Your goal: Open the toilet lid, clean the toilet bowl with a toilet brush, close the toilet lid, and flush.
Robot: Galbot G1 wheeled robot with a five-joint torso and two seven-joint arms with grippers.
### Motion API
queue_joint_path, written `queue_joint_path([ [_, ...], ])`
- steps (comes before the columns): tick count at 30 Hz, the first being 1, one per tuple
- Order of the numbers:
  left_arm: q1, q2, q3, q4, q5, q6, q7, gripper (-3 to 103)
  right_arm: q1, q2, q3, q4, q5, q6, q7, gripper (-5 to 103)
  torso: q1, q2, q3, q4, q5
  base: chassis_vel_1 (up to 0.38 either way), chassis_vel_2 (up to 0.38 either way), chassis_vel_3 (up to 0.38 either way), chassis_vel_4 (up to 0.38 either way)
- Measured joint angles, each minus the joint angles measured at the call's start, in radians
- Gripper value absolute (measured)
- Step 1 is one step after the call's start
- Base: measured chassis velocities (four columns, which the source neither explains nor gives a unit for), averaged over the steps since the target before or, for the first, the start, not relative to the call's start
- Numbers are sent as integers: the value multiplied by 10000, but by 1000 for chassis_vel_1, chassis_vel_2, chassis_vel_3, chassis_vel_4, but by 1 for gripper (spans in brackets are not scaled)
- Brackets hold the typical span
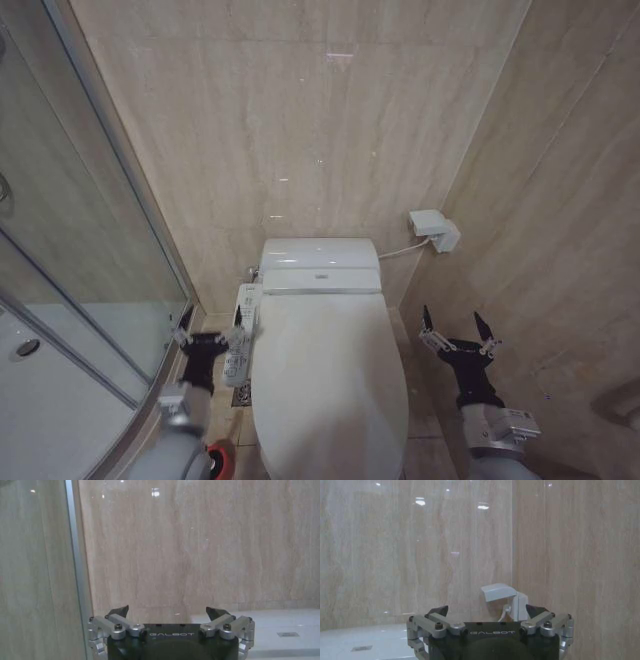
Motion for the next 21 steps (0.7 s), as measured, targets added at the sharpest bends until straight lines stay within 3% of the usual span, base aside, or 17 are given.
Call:
queue_joint_path([
  [3, -31, 10, 17, 83, 93, -449, 155, 100, 0, 0, 0, 0, 0, 0, 0, 100, 0, 0, 0, 2, -2, 0, 0, 0, 0],
  [5, -27, 6, -40, 322, 335, -1298, 551, 100, 0, 0, 0, 0, 0, 0, 0, 100, 0, 0, 0, 2, -2, 0, 0, 0, 0],
  [6, -27, 6, -40, 322, 335, -1298, 551, 100, 0, 0, 0, 0, 0, 0, 0, 100, 0, 0, 0, 2, -2, 0, 0, 0, 0],
  [10, -11, -3, -426, 859, 672, -2589, 1332, 100, 0, 0, 0, 0, 0, 0, 0, 100, 0, 0, 0, 1, -4, 0, 0, 0, 0],
  [13, 29, 14, -706, 1261, 912, -3092, 1426, 100, 0, 0, 0, 0, 0, 0, 0, 100, 0, 0, 0, 2, -4, 0, 0, 0, 0],
  [21, 252, -83, -1405, 1698, 246, -3179, 755, 100, 0, 0, 0, 0, 0, 0, 0, 100, 0, 0, 0, 2, -4, 0, 0, 0, 0],
])
